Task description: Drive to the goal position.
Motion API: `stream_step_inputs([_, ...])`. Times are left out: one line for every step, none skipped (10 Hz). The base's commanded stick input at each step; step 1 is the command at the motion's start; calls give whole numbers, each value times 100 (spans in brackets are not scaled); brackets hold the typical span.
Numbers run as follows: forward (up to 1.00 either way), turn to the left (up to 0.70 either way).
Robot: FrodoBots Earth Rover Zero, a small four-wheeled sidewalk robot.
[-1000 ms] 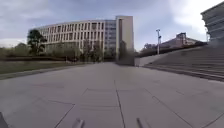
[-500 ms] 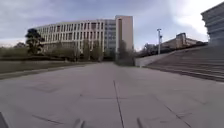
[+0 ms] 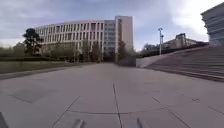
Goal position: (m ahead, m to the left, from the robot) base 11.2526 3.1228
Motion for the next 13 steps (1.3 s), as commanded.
stream_step_inputs([100,0])
stream_step_inputs([100,0])
stream_step_inputs([100,0])
stream_step_inputs([100,0])
stream_step_inputs([100,0])
stream_step_inputs([100,0])
stream_step_inputs([100,0])
stream_step_inputs([100,0])
stream_step_inputs([100,0])
stream_step_inputs([100,0])
stream_step_inputs([100,0])
stream_step_inputs([100,0])
stream_step_inputs([100,0])
